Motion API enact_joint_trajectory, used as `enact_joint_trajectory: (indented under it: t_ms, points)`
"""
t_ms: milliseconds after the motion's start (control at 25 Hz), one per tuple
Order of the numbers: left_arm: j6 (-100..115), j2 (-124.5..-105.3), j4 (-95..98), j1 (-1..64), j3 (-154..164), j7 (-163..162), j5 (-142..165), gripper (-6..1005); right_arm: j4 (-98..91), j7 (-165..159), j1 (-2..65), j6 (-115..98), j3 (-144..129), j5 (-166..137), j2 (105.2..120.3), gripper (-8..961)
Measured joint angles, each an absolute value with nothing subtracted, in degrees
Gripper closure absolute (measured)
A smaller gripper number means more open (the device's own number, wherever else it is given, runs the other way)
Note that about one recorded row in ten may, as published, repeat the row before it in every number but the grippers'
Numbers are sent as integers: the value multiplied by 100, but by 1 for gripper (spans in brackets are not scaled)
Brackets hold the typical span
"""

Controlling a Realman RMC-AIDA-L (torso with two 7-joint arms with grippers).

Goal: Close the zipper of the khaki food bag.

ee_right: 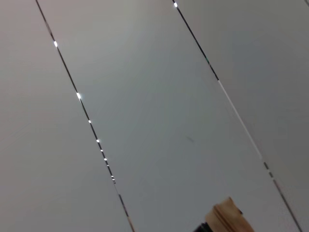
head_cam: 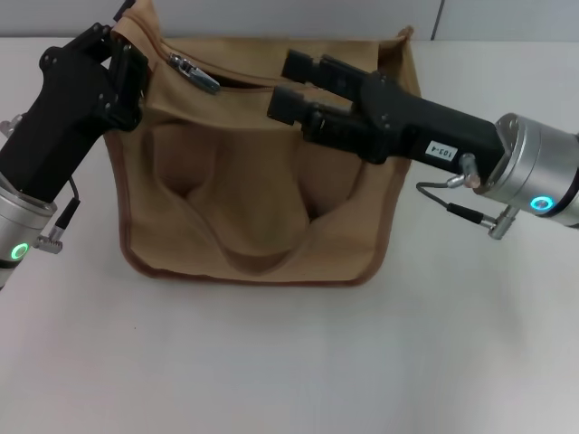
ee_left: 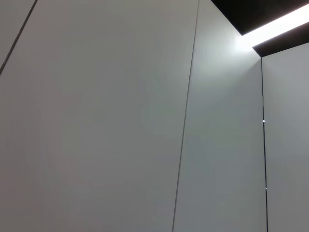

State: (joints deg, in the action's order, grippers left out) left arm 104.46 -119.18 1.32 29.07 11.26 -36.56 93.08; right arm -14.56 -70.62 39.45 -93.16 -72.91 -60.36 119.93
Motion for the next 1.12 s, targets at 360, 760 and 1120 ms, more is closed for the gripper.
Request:
enact_joint_trajectory:
  t_ms: [360, 760, 1120]
  points:
    - [10436, -11918, 132, 2927, 1121, -3667, 9303, 968, -1381, -4142, 3849, -9212, -7441, -5315, 11997, 118]
    - [10477, -11918, 4, 3040, 1092, -3673, 9273, 966, -1675, -665, 3561, -9145, -9443, -3618, 11997, 118]
    - [10462, -11918, -138, 3233, 1089, -3632, 9289, 964, -2434, 732, 3355, -7657, -11459, -1216, 11997, 119]
